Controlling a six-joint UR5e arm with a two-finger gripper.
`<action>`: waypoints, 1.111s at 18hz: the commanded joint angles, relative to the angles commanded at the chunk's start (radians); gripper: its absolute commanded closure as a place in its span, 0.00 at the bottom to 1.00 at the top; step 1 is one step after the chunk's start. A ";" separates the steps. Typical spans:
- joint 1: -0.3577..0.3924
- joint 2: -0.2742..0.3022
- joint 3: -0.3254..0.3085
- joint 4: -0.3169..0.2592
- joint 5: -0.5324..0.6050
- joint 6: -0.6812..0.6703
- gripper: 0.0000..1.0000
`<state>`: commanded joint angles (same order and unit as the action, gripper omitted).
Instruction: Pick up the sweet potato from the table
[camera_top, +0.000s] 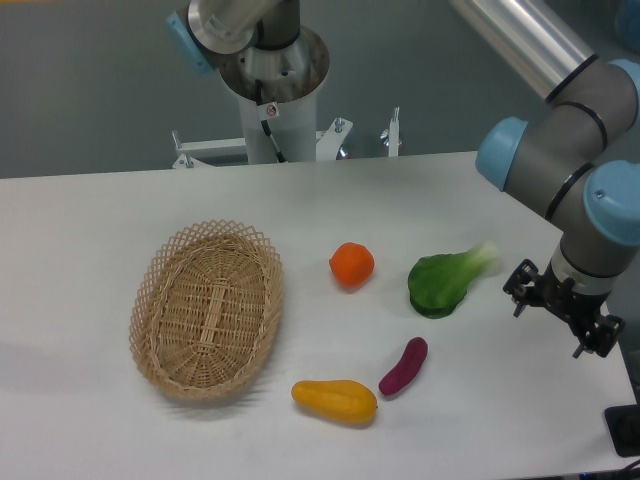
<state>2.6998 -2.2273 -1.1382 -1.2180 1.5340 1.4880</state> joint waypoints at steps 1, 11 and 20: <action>0.000 0.000 -0.002 0.000 0.000 0.000 0.00; -0.012 0.035 -0.037 -0.005 -0.014 -0.069 0.00; -0.129 0.066 -0.244 0.170 -0.077 -0.299 0.00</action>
<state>2.5710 -2.1614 -1.3818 -1.0480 1.4573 1.1888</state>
